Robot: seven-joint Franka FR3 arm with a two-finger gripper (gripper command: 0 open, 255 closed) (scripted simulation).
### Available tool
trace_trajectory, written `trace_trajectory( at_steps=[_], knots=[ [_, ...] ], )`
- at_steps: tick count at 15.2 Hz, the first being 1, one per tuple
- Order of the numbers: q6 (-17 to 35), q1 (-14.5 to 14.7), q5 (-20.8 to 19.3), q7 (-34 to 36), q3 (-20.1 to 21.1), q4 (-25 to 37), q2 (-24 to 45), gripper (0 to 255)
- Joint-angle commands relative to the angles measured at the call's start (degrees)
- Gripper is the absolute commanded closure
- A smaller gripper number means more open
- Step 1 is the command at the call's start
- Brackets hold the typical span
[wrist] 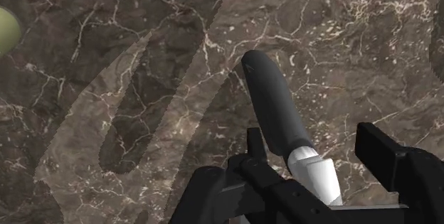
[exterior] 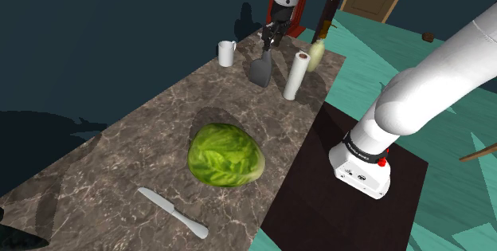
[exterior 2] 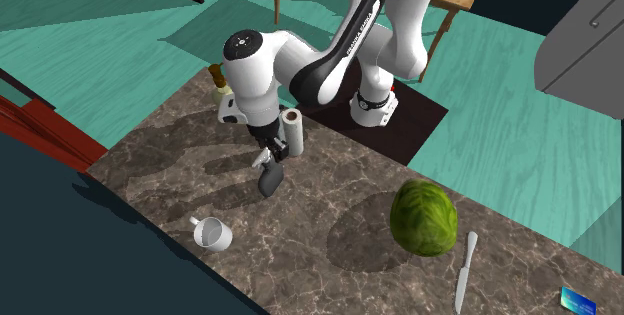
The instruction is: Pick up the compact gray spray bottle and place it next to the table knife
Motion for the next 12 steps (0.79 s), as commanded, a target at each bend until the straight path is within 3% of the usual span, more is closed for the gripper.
trace_trajectory(
  at_steps=[1, 9, 12],
  knots=[
    [0.0, 0.0, 0.0, 0.0, 0.0, 0.0, 0.0, 255],
    [0.01, 0.0, 0.0, 0.0, 0.0, 0.0, 0.0, 255],
    [-2.42, -0.04, -0.19, 0.25, 0.07, 1.45, -0.98, 255]
  ],
)
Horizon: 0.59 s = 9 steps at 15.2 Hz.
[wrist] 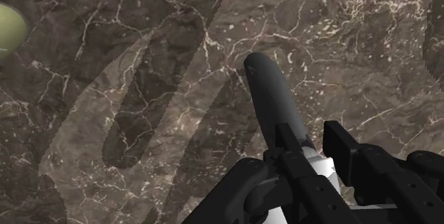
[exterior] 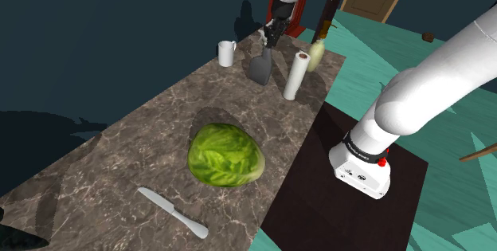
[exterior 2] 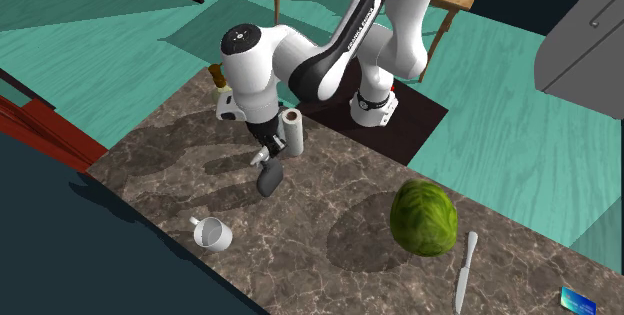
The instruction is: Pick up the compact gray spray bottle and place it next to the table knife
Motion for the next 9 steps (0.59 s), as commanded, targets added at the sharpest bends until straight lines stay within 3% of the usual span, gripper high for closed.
trace_trajectory(
  at_steps=[1, 9],
  knots=[
    [-1.43, -0.02, -0.11, 0.17, 0.05, 0.77, -0.66, 255],
    [-7.79, -0.07, -0.45, 0.72, 0.22, 5.25, -2.57, 255]
  ],
)
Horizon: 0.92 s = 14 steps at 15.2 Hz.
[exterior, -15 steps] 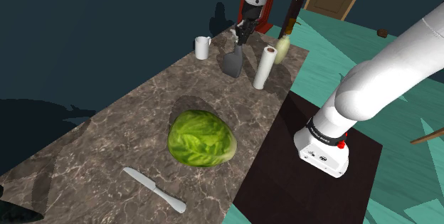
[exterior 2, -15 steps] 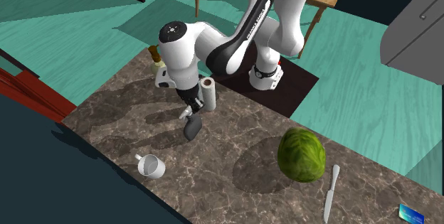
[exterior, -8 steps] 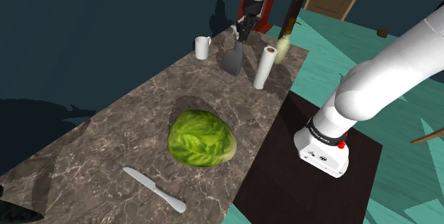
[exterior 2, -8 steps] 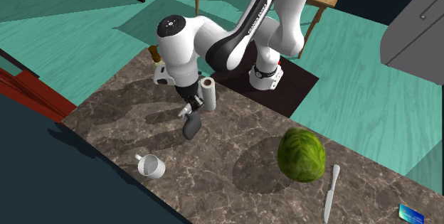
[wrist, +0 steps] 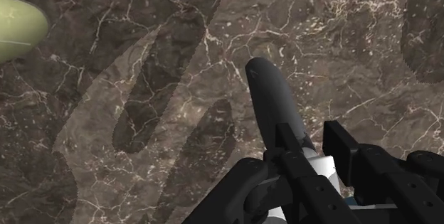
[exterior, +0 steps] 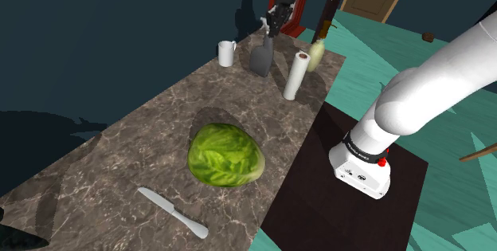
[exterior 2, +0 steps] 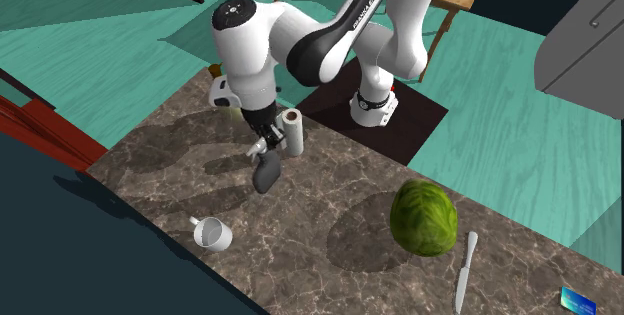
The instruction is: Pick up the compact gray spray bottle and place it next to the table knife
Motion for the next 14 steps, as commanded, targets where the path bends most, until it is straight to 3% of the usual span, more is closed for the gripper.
trace_trajectory(
  at_steps=[1, 14],
  knots=[
    [-1.69, -0.02, -0.07, 0.1, 0.02, 1.25, -0.42, 255],
    [-11.77, 0.01, -0.28, 0.74, 0.21, 10.23, -1.55, 255]
  ],
)
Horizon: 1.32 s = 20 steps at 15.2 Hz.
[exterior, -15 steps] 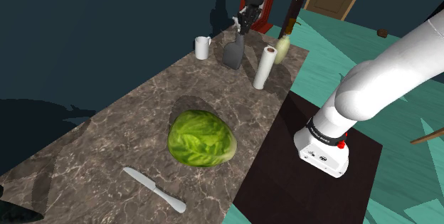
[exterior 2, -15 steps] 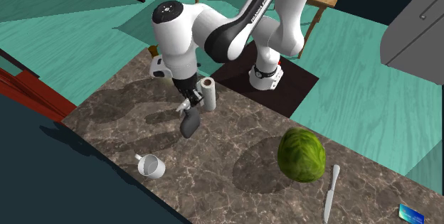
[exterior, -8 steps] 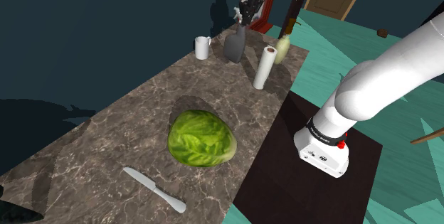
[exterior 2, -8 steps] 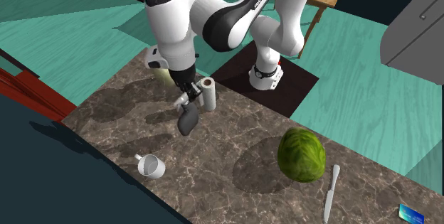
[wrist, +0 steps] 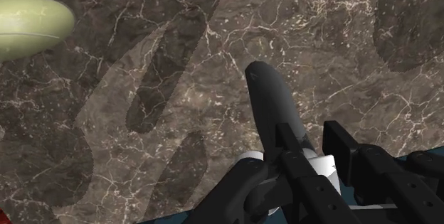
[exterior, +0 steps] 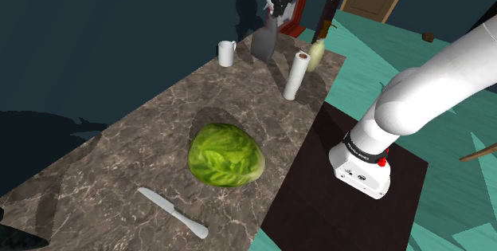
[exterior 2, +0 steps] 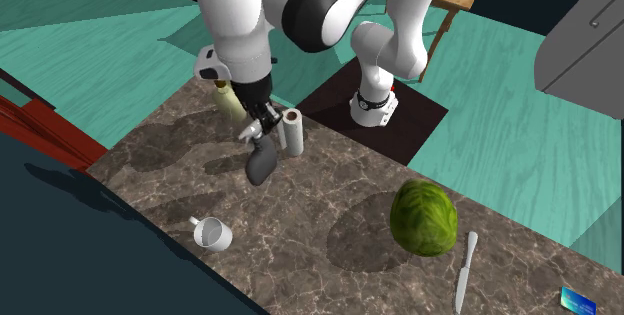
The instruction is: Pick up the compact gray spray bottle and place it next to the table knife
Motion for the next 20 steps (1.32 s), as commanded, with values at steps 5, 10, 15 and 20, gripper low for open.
trace_trajectory(
  at_steps=[5, 10, 15, 20],
  knots=[
    [-4.62, 0.04, -0.01, 0.22, 0.04, 4.85, 0.23, 255],
    [-8.47, 0.08, 0.02, 0.38, 0.05, 9.14, 0.68, 255],
    [-12.35, 0.13, 0.09, 0.52, 0.04, 13.79, 1.44, 255],
    [-16.28, 0.17, 0.19, 0.64, 0.01, 18.81, 2.54, 255]
  ],
)
